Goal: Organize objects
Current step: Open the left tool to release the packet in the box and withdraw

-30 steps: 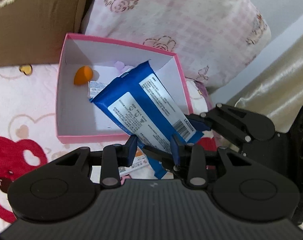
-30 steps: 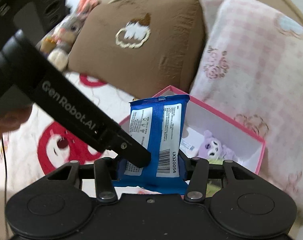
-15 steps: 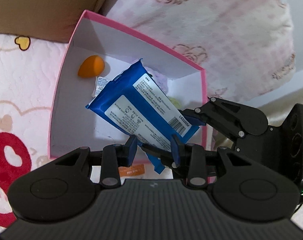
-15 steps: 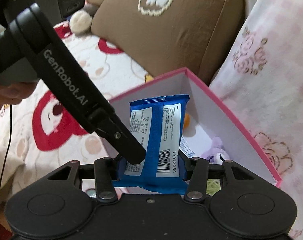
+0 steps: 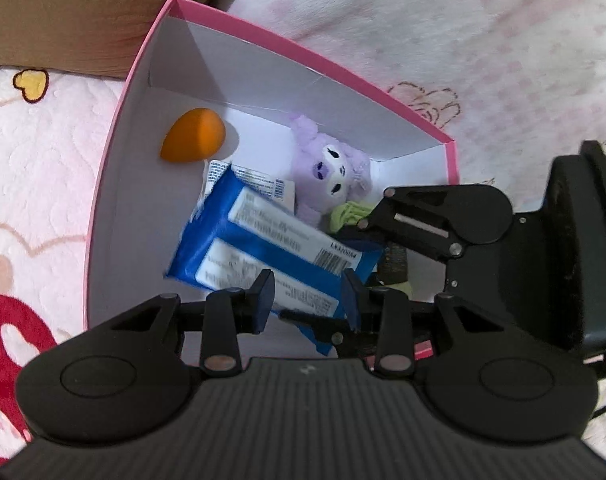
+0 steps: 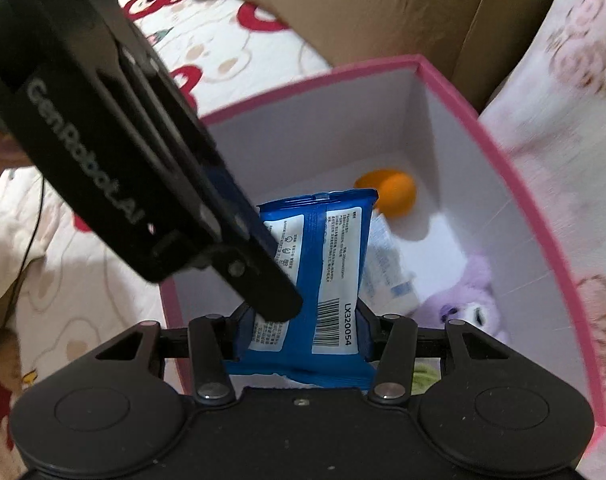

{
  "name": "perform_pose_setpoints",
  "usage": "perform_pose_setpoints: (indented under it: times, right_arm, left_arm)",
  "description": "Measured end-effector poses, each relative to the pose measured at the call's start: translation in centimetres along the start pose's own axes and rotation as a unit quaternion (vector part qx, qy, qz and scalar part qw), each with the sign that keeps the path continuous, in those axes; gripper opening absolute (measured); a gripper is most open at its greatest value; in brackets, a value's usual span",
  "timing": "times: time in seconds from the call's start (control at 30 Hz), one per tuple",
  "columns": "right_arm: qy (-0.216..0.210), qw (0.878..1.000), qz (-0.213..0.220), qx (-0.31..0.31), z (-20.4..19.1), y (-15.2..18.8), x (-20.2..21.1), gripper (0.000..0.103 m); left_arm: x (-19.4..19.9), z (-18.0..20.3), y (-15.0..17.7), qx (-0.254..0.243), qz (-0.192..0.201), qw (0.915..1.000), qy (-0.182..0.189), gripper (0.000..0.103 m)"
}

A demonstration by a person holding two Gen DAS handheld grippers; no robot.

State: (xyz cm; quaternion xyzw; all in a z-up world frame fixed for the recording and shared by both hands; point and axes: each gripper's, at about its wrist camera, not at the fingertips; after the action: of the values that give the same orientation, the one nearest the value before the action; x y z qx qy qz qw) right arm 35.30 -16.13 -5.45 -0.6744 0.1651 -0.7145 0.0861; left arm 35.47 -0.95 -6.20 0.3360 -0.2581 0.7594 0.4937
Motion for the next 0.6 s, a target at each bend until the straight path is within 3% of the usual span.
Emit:
perform_pose_setpoints:
  times: [0.1, 0.17, 0.23, 0.43, 0.6]
  right_arm:
    - [0.000, 1.000, -0.005, -0.006, 0.0, 0.5, -0.5, 0.055]
    - [0.023, 0.999, 0.011, -0.032, 0.2, 1.1, -0.1, 0.062]
    - [0.042, 0.997, 0.027, -0.062, 0.3, 1.8, 0.7, 0.062]
    - [0.127, 0.985, 0.044, -0.111, -2.5, 3.3, 3.6, 0.063]
    - [0.147, 0.971, 0.080, -0.171, -5.0, 4.4, 6.0, 0.063]
  left_arm:
    - [-0.6, 0.1, 0.0, -0.016, 0.009, 0.9997, -0.013, 0.034]
    - [-0.8, 0.2, 0.1, -0.032, 0.016, 0.9992, -0.016, 0.034]
    - [-0.9, 0.4, 0.3, -0.051, 0.028, 0.9981, -0.018, 0.034]
    - [0.0, 0.7, 1.1, -0.091, 0.051, 0.9940, -0.033, 0.034]
    - [1.6, 1.3, 2.8, -0.127, 0.067, 0.9882, -0.054, 0.036]
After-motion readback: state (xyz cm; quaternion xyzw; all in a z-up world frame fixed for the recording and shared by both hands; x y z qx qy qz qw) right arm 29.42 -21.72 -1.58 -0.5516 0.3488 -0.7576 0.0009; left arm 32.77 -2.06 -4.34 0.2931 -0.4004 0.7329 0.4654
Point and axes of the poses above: each gripper's, at about its wrist camera, not at the fingertips, and x roughly against the way its jaws point, z to its right, y to its underside, and after that the axes turned 15 degrees about x, right-handed
